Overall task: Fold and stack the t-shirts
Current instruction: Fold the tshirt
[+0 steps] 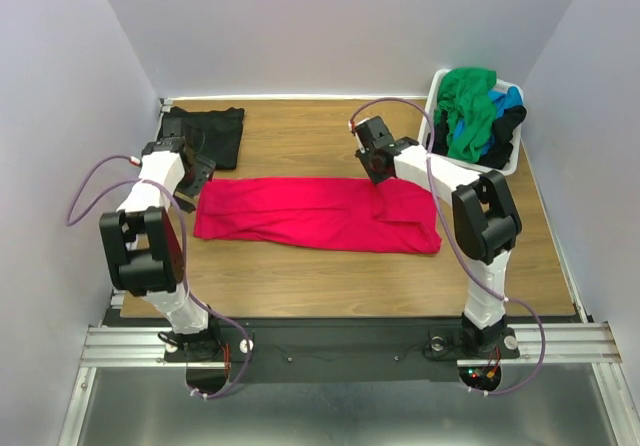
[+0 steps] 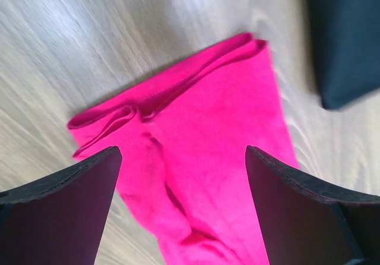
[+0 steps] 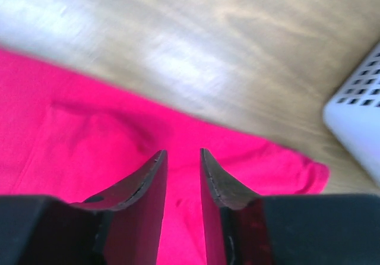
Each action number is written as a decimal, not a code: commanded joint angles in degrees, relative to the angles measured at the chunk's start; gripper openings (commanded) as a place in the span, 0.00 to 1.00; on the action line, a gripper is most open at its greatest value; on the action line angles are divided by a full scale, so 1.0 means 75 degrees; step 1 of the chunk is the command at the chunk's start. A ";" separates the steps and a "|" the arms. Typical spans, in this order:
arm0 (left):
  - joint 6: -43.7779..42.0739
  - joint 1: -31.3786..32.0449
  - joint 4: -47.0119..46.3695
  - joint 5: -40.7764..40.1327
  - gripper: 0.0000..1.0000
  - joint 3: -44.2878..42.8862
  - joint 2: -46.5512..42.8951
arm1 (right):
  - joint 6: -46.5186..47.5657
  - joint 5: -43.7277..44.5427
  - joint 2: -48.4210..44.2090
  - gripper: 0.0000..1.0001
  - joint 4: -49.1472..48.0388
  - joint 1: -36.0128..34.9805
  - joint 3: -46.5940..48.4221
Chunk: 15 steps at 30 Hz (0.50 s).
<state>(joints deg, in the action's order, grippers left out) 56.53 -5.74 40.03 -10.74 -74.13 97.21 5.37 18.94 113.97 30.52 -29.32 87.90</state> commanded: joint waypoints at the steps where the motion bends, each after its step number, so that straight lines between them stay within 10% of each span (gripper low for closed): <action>1: -0.0459 -0.0044 0.0101 -0.0314 0.98 0.0727 -0.1498 | -0.0117 0.0756 -0.0218 0.36 -0.0460 0.0112 0.0422; 4: -0.0576 -0.0055 -0.0215 -0.0255 0.98 0.1912 -0.2284 | -0.0515 -0.0284 -0.0979 0.47 -0.0484 0.0113 -0.0081; 5: -0.0577 -0.0055 -0.0298 -0.0244 0.98 0.2217 -0.2448 | -0.0690 -0.0728 -0.1573 0.84 -0.0519 0.0101 -0.0547; 6: -0.0600 -0.0067 -0.0496 -0.0162 0.98 0.2742 -0.2705 | -0.0912 -0.0953 -0.1846 1.00 -0.0554 0.0101 -0.0795; 15: -0.0823 -0.0723 -0.1821 0.0530 0.98 0.4352 -0.3048 | -0.1887 -0.2454 -0.2718 1.00 -0.1339 -0.0051 -0.2931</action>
<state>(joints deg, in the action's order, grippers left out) 52.12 -9.65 32.67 -8.84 -42.94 75.13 -4.43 6.96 89.54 24.64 -28.95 68.01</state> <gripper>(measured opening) 0.985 0.997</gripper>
